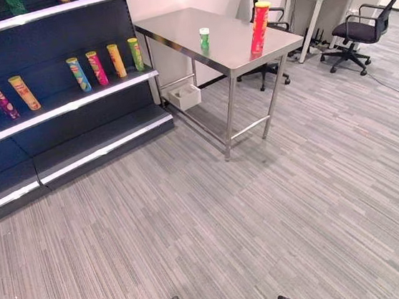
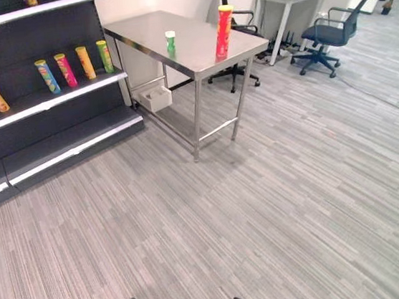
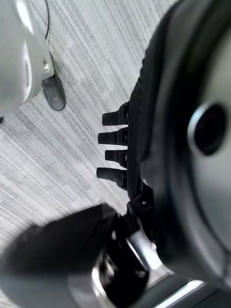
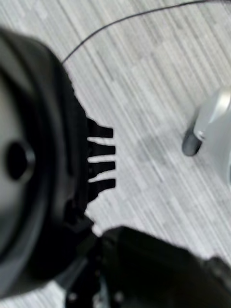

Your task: Put the goods on the table back onto the shelves and tidy them up.

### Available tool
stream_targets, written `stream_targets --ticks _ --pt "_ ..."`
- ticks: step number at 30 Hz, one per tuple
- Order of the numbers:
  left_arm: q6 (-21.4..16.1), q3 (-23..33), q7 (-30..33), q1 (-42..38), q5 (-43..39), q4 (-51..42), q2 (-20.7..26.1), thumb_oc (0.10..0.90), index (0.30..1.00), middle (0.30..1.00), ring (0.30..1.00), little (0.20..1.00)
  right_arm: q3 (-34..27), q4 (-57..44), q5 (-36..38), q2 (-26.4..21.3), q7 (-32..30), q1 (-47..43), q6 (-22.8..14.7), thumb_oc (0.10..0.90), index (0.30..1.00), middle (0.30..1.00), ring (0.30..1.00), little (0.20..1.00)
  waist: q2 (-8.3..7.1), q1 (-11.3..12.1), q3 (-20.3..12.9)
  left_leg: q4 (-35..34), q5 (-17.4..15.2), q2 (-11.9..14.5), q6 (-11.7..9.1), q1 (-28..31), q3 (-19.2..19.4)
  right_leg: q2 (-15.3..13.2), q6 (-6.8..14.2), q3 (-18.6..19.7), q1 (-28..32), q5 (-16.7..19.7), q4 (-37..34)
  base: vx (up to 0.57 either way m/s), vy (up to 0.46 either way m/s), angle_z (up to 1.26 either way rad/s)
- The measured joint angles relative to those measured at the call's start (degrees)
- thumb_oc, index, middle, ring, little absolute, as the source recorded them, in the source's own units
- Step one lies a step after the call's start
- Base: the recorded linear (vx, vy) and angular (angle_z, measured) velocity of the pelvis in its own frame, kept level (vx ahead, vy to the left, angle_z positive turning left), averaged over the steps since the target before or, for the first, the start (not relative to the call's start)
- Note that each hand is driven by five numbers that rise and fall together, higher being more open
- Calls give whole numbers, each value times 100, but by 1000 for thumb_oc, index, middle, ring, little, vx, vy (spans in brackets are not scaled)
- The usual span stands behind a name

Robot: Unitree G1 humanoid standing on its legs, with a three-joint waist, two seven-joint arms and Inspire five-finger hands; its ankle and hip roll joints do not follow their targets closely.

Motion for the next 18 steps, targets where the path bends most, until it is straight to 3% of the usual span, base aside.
stream_targets --ticks 6,17,18 --pt "0 25 -123 42 -47 -40 -5 800 900 900 900 900 49 -285 -181 -189 13 -59 3 800 900 900 900 900 127 -30 147 -144 14 -47 -23 183 8 36 14 3 434 306 -670 0 -22 1" --pt "-2 114 -120 -22 -58 -95 34 800 900 900 900 900 45 -256 -143 -212 134 -146 -6 800 900 900 900 900 -5 -4 251 -118 21 -44 -37 113 60 35 90 12 369 254 -711 11 -69 0" --pt "-2 126 -114 -45 -91 -92 48 800 900 900 900 900 45 -251 -102 -191 139 -147 -7 800 900 900 900 900 -46 -7 296 88 5 -37 -135 24 59 25 104 6 364 200 -712 29 -178 16"
